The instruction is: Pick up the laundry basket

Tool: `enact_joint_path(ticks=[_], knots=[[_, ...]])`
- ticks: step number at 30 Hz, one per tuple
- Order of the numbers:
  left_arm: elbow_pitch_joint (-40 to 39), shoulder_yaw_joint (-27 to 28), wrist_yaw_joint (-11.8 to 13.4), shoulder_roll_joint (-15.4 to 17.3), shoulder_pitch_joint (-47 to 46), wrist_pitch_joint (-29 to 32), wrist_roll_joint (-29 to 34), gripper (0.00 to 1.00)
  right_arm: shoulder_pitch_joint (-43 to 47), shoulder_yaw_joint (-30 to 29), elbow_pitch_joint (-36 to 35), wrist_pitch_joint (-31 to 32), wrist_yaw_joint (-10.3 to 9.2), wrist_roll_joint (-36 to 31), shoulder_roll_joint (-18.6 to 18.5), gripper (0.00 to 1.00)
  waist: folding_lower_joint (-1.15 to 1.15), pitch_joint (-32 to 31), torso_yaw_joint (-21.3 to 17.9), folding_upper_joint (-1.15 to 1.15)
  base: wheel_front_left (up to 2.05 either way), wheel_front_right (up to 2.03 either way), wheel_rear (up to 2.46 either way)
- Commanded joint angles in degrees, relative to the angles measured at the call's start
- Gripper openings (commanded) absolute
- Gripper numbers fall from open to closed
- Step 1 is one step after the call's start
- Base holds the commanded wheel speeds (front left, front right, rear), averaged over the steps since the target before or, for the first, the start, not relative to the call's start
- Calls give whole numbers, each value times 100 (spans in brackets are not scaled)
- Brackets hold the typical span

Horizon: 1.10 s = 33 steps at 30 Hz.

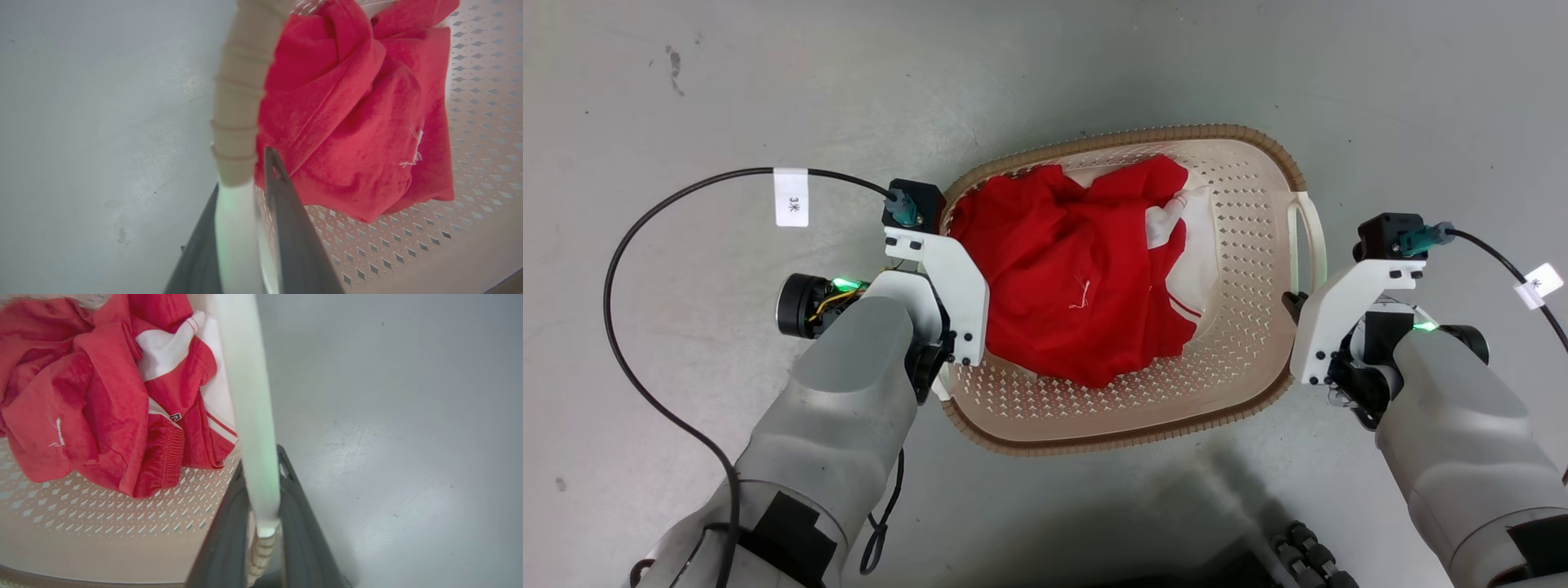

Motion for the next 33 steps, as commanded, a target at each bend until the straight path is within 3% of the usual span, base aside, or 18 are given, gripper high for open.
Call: enact_joint_path(ticks=[1, 11, 33], knots=[[-67, -63, -130, -63, 7, -19, -33, 0, 1, 23, -3, 28, -14, 67, 31, 0, 0, -2, 3, 0, 0, 0, 0], [-98, -317, -228, -85, 135, 108, -304, 0, 154, 227, 3, 367, -13, 392, -35, 0, 0, -298, -11, 0, 0, 0, 0], [249, -364, -352, -70, 1172, 1277, -1309, 0, 938, 988, 0, 1922, -12, 1034, -96, 0, 0, -2542, 59, 0, 0, 0, 0]])
